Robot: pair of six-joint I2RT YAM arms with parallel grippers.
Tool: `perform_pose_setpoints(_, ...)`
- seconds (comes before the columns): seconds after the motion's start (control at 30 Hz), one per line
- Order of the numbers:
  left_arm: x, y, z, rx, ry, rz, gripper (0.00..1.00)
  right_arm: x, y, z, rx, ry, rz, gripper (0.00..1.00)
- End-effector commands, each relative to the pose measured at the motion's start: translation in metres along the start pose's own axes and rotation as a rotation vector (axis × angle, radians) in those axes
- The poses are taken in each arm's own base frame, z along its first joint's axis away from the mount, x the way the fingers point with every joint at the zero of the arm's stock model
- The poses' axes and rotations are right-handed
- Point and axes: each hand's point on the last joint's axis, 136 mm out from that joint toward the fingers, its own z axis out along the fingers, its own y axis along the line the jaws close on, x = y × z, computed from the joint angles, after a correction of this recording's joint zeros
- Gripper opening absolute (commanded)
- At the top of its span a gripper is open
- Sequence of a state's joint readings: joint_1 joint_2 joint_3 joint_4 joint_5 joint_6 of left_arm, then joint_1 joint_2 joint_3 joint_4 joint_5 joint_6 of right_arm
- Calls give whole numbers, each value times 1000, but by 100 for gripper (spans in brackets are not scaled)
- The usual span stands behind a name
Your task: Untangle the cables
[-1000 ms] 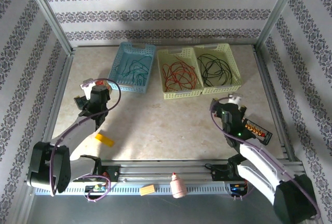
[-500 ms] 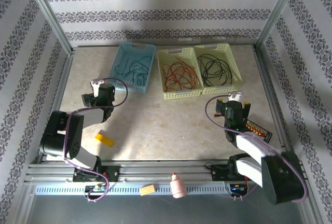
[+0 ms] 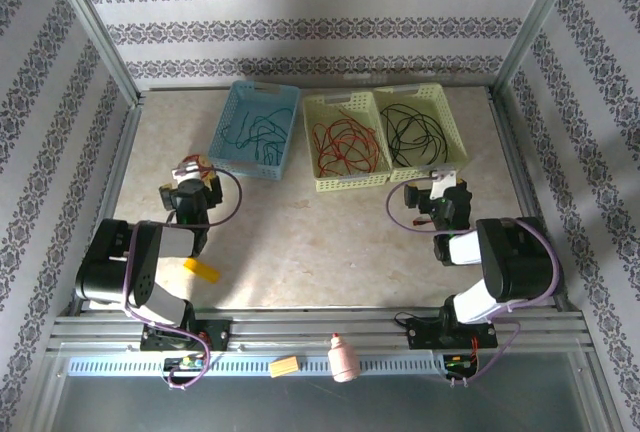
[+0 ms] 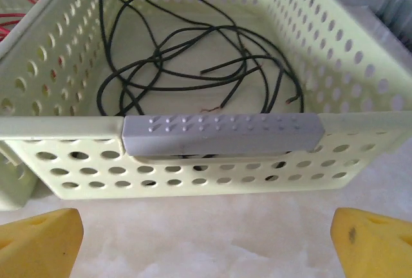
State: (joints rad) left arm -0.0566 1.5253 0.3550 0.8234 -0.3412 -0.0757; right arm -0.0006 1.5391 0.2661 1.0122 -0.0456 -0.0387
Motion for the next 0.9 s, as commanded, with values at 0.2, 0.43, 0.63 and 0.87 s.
perform_pose_setpoints(0.2,-17,-24,8,163,-79,-3,99,-29,-9,11,31,-62,90,98)
perform_pose_setpoints(0.43,-20,-24,8,160,-100,2,99,-34,2,8,47,-97,15,98)
perform_pose_setpoints(0.63,-20,-23,8,159,-98,0,99,-31,1,11,26,-70,32,99)
perform_pose_setpoints(0.87,-20,-23,8,158,-97,2,99,-39,-3,15,-14,-77,77,98)
